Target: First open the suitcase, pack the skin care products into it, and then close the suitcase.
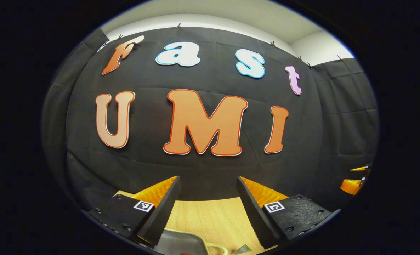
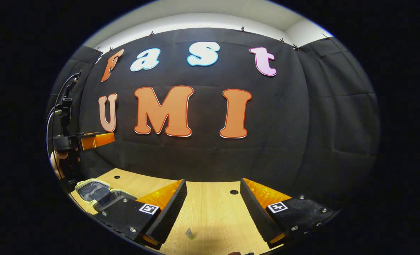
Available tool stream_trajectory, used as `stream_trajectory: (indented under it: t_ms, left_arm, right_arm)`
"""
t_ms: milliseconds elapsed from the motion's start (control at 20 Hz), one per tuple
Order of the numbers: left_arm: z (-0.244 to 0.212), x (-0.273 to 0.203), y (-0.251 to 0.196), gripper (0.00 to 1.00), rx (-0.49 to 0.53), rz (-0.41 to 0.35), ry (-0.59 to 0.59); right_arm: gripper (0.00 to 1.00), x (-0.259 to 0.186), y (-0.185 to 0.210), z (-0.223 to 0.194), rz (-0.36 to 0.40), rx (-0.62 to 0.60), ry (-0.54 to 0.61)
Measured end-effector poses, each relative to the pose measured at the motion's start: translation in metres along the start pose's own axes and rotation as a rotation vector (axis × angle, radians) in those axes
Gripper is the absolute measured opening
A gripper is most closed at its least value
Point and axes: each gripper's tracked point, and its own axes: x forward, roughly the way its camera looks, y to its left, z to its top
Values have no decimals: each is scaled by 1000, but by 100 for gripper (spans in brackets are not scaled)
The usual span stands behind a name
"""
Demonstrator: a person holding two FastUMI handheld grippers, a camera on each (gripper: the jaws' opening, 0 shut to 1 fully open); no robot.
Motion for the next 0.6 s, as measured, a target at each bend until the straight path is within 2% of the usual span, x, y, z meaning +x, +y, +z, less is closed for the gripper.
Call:
stream_trajectory:
  t_ms: [350,400,450,550,600]
  left_arm:
    - [1,-4,-11,97,14,-19,7]
    - [2,-4,-11,97,15,-21,8]
    - [1,-6,-12,97,17,-22,8]
    - [-1,-8,-13,97,19,-18,14]
    - [-2,-9,-13,97,21,-15,17]
  right_arm:
    - [100,-2,-8,4,-14,16,-11]
    - [95,-1,-8,4,-12,18,-12]
    - [100,-1,-8,4,-10,19,-12]
    - [100,0,-7,2,-6,20,-9]
    - [95,-1,-7,2,-4,21,-10]
